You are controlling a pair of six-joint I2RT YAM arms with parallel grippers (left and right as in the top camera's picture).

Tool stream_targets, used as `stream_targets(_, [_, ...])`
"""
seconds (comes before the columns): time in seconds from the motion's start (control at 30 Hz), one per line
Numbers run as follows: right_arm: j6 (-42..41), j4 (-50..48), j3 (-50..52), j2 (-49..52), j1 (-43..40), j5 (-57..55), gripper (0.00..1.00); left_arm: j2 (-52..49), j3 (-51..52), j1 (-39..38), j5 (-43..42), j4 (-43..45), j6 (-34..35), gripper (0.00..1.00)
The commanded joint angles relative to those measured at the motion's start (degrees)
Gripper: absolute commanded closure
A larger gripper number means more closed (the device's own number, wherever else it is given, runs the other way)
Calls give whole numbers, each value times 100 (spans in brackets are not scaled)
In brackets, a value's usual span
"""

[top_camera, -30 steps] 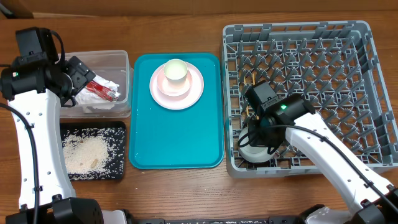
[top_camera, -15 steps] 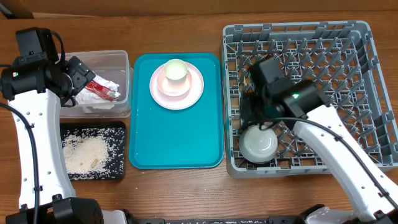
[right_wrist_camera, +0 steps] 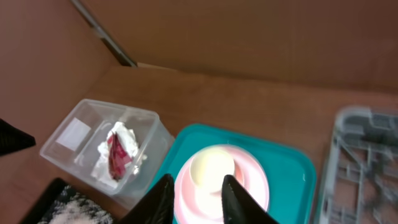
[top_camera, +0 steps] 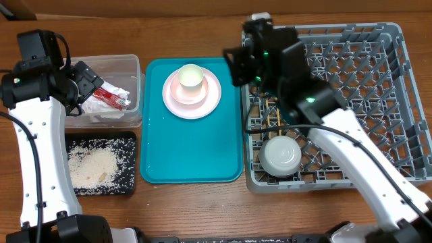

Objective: Sort waste into correct bins and load items into the dishwasher
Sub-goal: 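Move the right gripper left to the white cup on the pink plate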

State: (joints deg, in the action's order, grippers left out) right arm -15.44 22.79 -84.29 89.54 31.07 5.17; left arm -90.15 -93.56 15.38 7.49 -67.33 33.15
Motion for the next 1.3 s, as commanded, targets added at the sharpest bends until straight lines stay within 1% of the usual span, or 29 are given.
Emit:
stream_targets(0.0, [396, -601, -94, 581, 223, -621, 63, -17, -105, 2, -2, 7, 116, 0])
stream_targets(0.03, [407, -872, -94, 785, 260, -688, 58, -17, -105, 2, -2, 7, 116, 0])
stream_targets(0.07, [570, -1158, -96, 1003, 299, -627, 56, -17, -105, 2, -2, 7, 116, 0])
stream_targets(0.13, [850, -1537, -98, 1353, 348, -505, 54, -17, -105, 2, -2, 7, 116, 0])
stream_targets(0.17, [949, -1622, -107, 1491, 369, -487, 51, -17, -105, 2, -2, 7, 116, 0])
stream_targets(0.37, [1635, -1637, -326, 2205, 407, -511, 42, -17, -105, 2, -2, 7, 116, 0])
stream_targets(0.5, [1746, -1786, -332, 2590, 417, -509, 35, -17, -105, 2, -2, 7, 116, 0])
stream_targets(0.67, [1740, -1779, -332, 2879, 424, -505, 34, -17, -105, 2, -2, 7, 116, 0])
stream_targets(0.87, [1738, -1797, -361, 2876, 525, -503, 34, -17, -105, 2, -2, 7, 116, 0])
stream_targets(0.9, [1740, -1779, -367, 2868, 551, -496, 32, -17, -105, 2, -2, 7, 116, 0])
stream_targets(0.93, [1740, -1746, -367, 2839, 581, -485, 26, -17, -105, 2, -2, 7, 116, 0])
stream_targets(0.97, [1738, -1679, -367, 2798, 612, -487, 14, -17, -105, 2, -2, 7, 116, 0])
stream_targets(1.0, [1738, -1600, -367, 2752, 645, -487, 8, -17, -105, 2, -2, 7, 116, 0])
stream_targets(1.07, [1716, -1386, -367, 2551, 702, -490, 10, -17, -105, 2, -2, 7, 116, 0])
stream_targets(1.27, [1360, -927, -367, 1757, 789, -485, 23, -17, -105, 2, -2, 7, 116, 0])
